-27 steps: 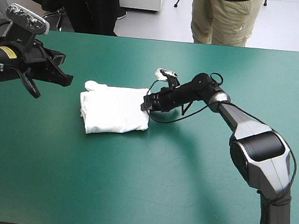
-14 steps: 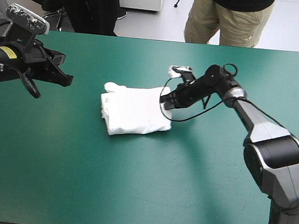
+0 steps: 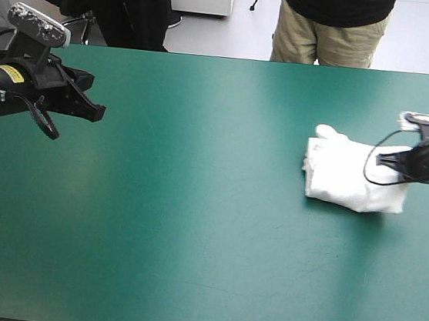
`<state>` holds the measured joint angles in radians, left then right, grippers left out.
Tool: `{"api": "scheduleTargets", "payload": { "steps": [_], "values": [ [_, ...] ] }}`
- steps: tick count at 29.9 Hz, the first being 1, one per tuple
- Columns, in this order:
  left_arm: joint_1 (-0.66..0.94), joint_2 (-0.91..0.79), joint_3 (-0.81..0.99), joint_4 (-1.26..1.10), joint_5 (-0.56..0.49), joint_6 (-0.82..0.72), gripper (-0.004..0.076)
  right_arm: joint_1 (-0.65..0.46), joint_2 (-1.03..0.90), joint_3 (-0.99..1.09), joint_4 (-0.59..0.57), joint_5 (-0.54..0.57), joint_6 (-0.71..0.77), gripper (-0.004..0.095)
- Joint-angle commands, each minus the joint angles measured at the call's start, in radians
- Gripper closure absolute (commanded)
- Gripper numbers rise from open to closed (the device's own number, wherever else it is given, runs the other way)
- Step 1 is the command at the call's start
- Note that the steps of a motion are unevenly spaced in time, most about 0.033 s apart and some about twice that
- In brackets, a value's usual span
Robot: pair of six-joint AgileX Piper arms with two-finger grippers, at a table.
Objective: Fold the cloth
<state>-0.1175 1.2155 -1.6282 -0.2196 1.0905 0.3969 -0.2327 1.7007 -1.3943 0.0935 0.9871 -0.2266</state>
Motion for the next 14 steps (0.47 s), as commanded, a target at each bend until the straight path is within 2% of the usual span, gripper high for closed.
{"api": "scheduleTargets", "payload": {
  "steps": [1,5,8,12,14],
  "values": [
    [-0.001,-0.021,-0.024,-0.021,-0.065,-0.013,0.0733,-0.13,-0.097,0.036,-0.008,-0.076,0.009,0.0905],
    [-0.001,-0.021,-0.024,-0.016,-0.068,-0.013,0.0733,-0.171,-0.096,0.045,0.026,-0.088,-0.01,0.09],
    [-0.001,-0.021,-0.024,-0.012,-0.07,-0.017,0.0733,-0.171,-0.096,0.045,0.026,-0.091,-0.012,0.0837],
    [-0.001,-0.036,-0.024,0.009,-0.09,-0.07,0.0733,-0.171,-0.106,0.045,0.046,-0.091,-0.046,0.0621],
    [-0.001,-0.058,-0.024,0.044,-0.104,-0.102,0.0733,-0.171,-0.122,0.045,0.051,-0.091,-0.055,0.0459]
  ]
}}
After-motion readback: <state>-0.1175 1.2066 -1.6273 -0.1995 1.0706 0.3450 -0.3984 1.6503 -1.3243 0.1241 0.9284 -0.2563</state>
